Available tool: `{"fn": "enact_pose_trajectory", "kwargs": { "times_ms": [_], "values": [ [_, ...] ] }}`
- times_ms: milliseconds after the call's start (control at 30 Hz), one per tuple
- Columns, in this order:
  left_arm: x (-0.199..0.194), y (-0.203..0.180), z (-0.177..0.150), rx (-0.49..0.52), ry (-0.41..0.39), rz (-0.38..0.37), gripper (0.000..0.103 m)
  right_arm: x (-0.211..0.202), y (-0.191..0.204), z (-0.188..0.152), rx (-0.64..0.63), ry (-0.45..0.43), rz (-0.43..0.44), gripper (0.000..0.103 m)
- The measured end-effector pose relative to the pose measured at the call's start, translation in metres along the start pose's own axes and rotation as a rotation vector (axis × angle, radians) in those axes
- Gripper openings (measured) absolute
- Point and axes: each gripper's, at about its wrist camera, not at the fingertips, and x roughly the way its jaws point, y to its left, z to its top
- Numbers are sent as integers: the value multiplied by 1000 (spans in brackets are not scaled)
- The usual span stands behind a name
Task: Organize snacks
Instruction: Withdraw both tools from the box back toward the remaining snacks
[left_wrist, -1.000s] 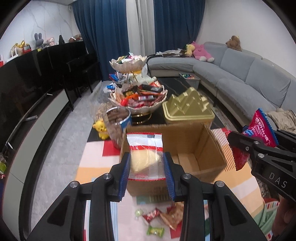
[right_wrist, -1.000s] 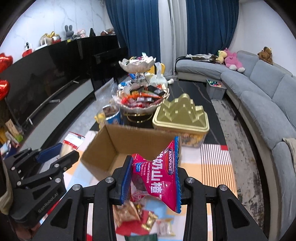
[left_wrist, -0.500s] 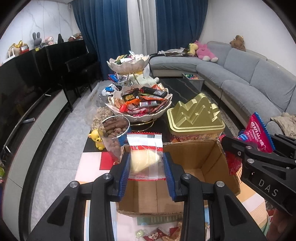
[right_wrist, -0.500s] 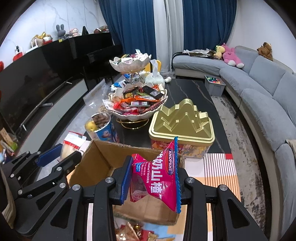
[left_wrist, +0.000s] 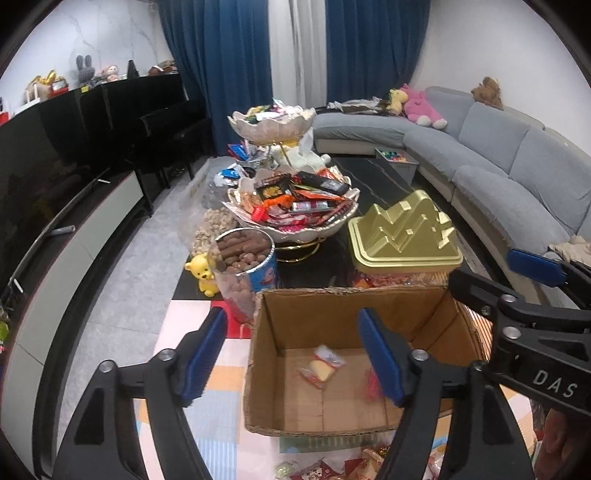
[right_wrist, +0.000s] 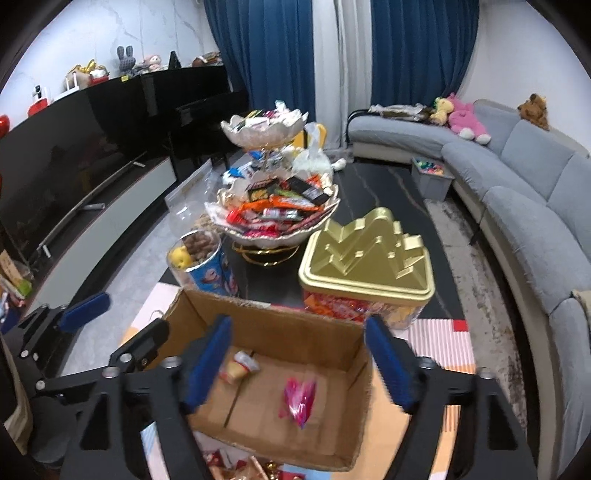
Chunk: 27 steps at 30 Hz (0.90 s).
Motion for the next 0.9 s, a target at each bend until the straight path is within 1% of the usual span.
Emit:
{"fn": "enact_pose_trajectory", "kwargs": {
  "times_ms": [167,233,333,400,567,667,900],
  "values": [
    [-14,7,1,-15,-22,16,80,-14,-2,1,10,-31,-19,80],
    [-23,9,2,-20,-37,25,84,-23,-3,2,14,-53,-31,80],
    [-36,11,3,-21,-54,39,85,-41,-2,3,14,-97,-46,82],
    [-46,12,3,-21,-64,45,85,-54,-1,4,7,-132,-54,85],
    [-66,12,1,-23,-78,47,87,-84,3,-1,-18,-198,-72,86],
    [-76,10,-4,-21,-82,49,87,-94,2,-6,-12,-211,-74,86],
    [-98,4,-18,-1,-103,53,87,-109,-10,-21,32,-208,-72,86]
  ]
}}
